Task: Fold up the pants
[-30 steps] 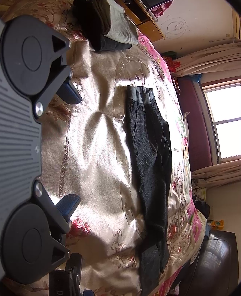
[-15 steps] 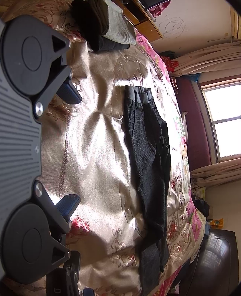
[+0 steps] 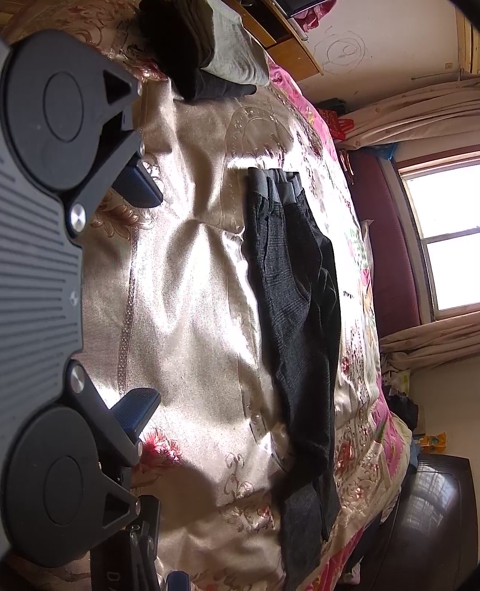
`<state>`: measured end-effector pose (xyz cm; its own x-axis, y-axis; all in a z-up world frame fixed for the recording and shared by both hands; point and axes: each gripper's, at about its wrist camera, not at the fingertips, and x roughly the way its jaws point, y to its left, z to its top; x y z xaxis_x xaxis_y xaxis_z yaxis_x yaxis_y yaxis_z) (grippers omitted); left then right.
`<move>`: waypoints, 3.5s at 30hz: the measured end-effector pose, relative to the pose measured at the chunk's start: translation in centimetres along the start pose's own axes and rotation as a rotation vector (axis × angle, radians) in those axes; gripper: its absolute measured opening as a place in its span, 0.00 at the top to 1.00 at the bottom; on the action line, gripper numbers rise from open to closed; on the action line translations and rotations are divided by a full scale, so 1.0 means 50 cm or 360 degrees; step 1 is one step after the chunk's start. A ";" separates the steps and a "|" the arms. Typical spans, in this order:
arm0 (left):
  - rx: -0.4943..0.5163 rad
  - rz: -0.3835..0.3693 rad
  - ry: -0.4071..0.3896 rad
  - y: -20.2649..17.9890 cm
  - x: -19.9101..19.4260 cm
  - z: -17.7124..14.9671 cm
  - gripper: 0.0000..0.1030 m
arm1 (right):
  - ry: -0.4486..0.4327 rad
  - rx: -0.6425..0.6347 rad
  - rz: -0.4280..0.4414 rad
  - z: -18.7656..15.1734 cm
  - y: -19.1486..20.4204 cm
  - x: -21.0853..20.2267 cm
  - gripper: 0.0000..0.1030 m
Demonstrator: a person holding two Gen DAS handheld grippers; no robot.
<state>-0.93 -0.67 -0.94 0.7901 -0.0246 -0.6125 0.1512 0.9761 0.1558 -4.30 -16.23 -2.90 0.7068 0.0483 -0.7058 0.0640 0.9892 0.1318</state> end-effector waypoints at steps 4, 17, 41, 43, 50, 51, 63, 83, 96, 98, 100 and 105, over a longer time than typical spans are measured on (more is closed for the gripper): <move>-0.0002 -0.0004 0.0011 0.000 0.006 -0.002 0.00 | 0.0008 -0.0002 0.0003 -0.001 0.000 0.004 0.01; 0.0071 0.0018 -0.0072 0.007 0.016 0.017 0.00 | -0.0001 -0.0030 0.0044 0.025 0.008 0.007 0.02; 0.0044 -0.0054 0.0115 0.293 0.409 0.192 0.13 | -0.0002 -0.1012 0.0435 0.302 0.298 0.372 0.27; 0.0104 -0.0075 0.0102 0.299 0.406 0.195 0.22 | 0.0016 -0.1091 0.0441 0.305 0.316 0.387 0.34; 0.0121 -0.0166 0.0133 0.315 0.431 0.201 0.29 | 0.0035 -0.1195 0.0508 0.304 0.338 0.418 0.38; 0.0123 -0.0170 0.0130 0.316 0.432 0.203 0.31 | 0.0030 -0.1187 0.0516 0.304 0.337 0.420 0.38; 0.0060 -0.0236 0.0103 0.381 0.419 0.212 0.68 | 0.0019 -0.1352 0.0564 0.284 0.389 0.397 0.70; 0.0159 -0.0109 0.0105 0.441 0.382 0.204 0.77 | 0.0110 -0.1108 0.0783 0.291 0.475 0.381 0.88; 0.0273 0.0201 0.0200 0.493 0.313 0.172 0.82 | 0.0215 -0.0888 0.1199 0.219 0.556 0.271 0.96; 0.0269 0.0168 0.0161 0.481 0.296 0.185 0.81 | 0.0132 -0.0831 0.1119 0.235 0.489 0.238 0.95; 0.0276 0.0112 0.0114 0.456 0.281 0.196 0.81 | 0.0098 -0.0718 0.0963 0.251 0.393 0.222 0.95; 0.0396 -0.0119 0.0042 0.319 0.285 0.219 0.81 | 0.0081 -0.0433 0.0516 0.287 0.132 0.229 0.92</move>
<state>19.26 12.17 1.32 0.7561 -0.0857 -0.6488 0.3524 0.8887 0.2934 14.34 -11.13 -0.14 0.6236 0.3631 -0.6923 -0.3493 0.9217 0.1689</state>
